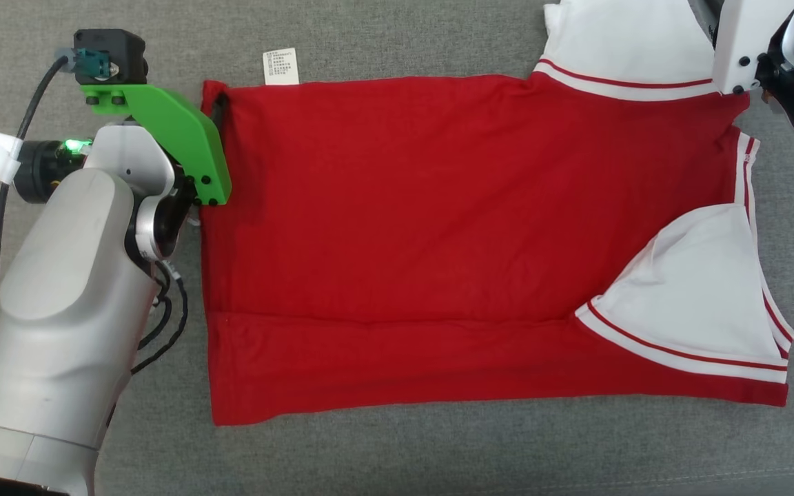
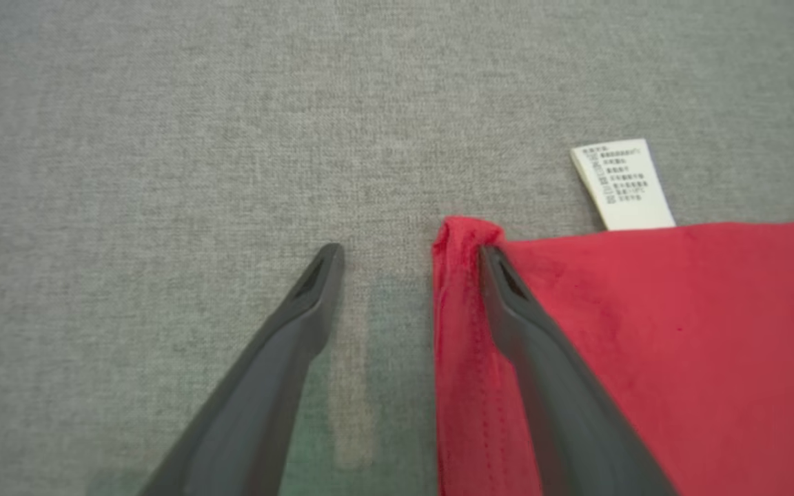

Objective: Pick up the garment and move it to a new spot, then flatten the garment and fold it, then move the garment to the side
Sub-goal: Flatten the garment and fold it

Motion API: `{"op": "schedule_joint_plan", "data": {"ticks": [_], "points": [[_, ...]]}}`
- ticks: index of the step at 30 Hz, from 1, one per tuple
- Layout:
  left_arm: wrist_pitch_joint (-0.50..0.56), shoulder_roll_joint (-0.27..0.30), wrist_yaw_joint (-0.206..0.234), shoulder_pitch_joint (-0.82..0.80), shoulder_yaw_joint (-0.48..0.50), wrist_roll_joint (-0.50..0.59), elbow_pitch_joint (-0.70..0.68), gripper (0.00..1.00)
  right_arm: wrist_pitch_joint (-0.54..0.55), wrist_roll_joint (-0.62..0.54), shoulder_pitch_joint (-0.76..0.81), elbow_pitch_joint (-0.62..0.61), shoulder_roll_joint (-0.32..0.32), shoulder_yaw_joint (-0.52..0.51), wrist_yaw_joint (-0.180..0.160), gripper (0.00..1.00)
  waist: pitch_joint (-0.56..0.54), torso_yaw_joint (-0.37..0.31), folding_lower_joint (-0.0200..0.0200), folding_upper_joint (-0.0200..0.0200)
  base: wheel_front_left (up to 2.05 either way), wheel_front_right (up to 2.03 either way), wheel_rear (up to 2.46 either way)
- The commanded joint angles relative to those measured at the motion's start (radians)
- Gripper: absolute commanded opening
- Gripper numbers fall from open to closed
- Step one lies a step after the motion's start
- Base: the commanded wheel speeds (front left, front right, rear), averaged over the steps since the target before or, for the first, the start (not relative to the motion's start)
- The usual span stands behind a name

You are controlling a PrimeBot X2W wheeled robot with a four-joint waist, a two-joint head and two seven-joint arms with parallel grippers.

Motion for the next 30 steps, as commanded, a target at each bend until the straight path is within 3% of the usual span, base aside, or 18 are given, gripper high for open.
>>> {"op": "schedule_joint_plan", "data": {"ticks": [1, 8, 16, 17, 18, 19, 30], "points": [[0.007, -0.013, -0.011, -0.008, -0.005, -0.02, 0.01, 1.0, -0.008, 0.008, -0.016, 0.011, -0.009, 0.0, -0.001, 1.0, 0.023, 0.005, -0.0001, -0.0001, 0.0, 0.0, 0.0], [0.043, -0.052, -0.043, -0.002, -0.051, -0.022, 0.018, 1.0, -0.02, 0.017, -0.027, 0.043, -0.04, -0.003, -0.001, 1.0, 0.039, 0.019, -0.0001, -0.0001, 0.0, 0.0, 0.0], [0.043, -0.067, -0.046, -0.018, -0.084, -0.004, 0.007, 0.99, -0.018, 0.013, -0.027, 0.053, -0.037, 0.004, -0.001, 1.0, 0.05, 0.026, -0.0001, -0.0001, 0.0, 0.0, 0.0], [0.042, -0.064, -0.042, -0.019, -0.087, 0.002, 0.011, 0.75, -0.017, 0.012, -0.029, 0.056, -0.035, 0.008, -0.001, 1.0, 0.052, 0.025, -0.0001, -0.0001, 0.0, 0.0, 0.0], [0.043, -0.06, -0.037, -0.022, -0.09, 0.007, 0.016, 0.42, -0.016, 0.011, -0.035, 0.06, -0.035, 0.013, -0.001, 1.0, 0.056, 0.025, -0.0001, -0.0001, 0.0, 0.0, 0.0], [0.039, -0.058, -0.03, -0.022, -0.09, 0.011, 0.021, 0.0, -0.019, 0.011, -0.043, 0.066, -0.037, 0.015, -0.001, 1.0, 0.061, 0.026, -0.0001, -0.0001, 0.0, 0.0, 0.0], [-0.011, -0.088, -0.013, 0.025, -0.111, 0.017, 0.016, 0.0, -0.059, -0.001, -0.109, 0.151, -0.074, 0.01, -0.001, 1.0, 0.101, 0.083, -0.0001, -0.0001, 0.0, 0.0, 0.0]]}}
